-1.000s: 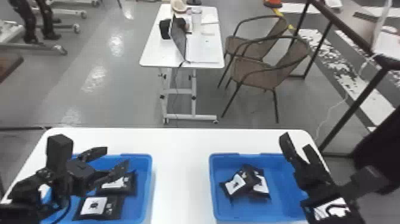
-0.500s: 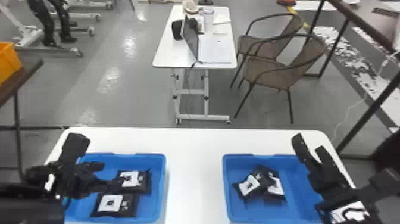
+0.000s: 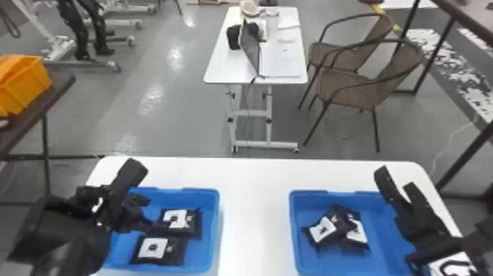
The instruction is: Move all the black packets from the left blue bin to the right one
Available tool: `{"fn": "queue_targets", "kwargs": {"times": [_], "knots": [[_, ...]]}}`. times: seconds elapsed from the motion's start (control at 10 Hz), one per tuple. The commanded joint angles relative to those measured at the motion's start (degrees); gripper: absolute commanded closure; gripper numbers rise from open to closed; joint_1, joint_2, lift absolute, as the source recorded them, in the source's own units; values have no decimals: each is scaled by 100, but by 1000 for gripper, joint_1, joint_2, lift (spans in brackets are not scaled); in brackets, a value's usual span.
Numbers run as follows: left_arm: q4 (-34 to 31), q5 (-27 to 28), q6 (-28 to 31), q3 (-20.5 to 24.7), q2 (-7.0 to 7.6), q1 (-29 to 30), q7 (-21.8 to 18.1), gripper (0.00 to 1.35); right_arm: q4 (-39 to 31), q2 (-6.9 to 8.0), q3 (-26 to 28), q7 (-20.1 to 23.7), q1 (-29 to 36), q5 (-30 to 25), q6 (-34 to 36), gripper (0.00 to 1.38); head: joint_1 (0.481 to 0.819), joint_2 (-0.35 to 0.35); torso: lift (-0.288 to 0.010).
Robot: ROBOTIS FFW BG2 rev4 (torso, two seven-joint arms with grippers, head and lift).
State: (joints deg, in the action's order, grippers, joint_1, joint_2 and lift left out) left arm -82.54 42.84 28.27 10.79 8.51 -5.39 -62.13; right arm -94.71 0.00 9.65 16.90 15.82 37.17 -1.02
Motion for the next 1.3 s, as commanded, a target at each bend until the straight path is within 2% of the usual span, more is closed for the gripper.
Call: {"fn": "queue_targets", "kwargs": {"times": [0.0, 0.1, 0.3, 0.4, 0.8, 0.9, 1.2], "knots": [[221, 603, -155, -235, 19, -226, -142, 55, 14, 5, -7, 6, 0, 28, 14, 116, 695, 44, 0], [406, 955, -225, -437, 116, -367, -203, 30, 14, 5, -7, 6, 0, 28, 23, 116, 695, 41, 0], [968, 999, -568, -604, 248, -630, -212, 30, 58, 5, -24, 15, 0, 80, 32, 116, 695, 49, 0], [1267, 1087, -752, -701, 265, -753, -186, 21, 58, 5, -33, 24, 0, 80, 32, 116, 695, 51, 0], [2313, 1289, -1113, -947, 195, -1158, 78, -1, 111, 5, -33, 50, 0, 142, 40, 117, 695, 41, 0], [2454, 1333, -1174, -1035, 195, -1237, 254, -1, 120, 5, -33, 68, 0, 151, 40, 117, 695, 39, 0], [2981, 1438, -1306, -1140, 177, -1500, 333, -1, 137, 5, -33, 103, 8, 186, 40, 117, 695, 35, 0]]}}
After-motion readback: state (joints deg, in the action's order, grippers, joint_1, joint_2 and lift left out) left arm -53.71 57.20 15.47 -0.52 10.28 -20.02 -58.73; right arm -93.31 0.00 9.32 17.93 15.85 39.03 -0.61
